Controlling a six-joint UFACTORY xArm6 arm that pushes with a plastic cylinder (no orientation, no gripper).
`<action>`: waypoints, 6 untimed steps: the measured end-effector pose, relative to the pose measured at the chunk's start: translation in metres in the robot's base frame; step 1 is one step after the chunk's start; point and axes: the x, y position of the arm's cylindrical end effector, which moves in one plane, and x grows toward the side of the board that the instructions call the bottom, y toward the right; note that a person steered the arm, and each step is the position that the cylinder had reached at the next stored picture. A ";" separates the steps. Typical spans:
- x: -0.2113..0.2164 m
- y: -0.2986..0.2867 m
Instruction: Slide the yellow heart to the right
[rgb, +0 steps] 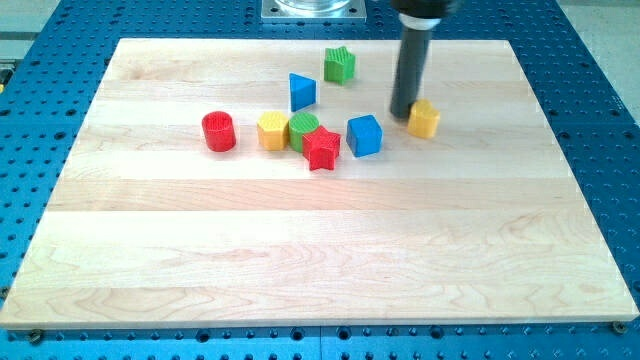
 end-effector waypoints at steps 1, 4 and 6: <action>0.048 0.026; 0.065 0.026; 0.110 0.033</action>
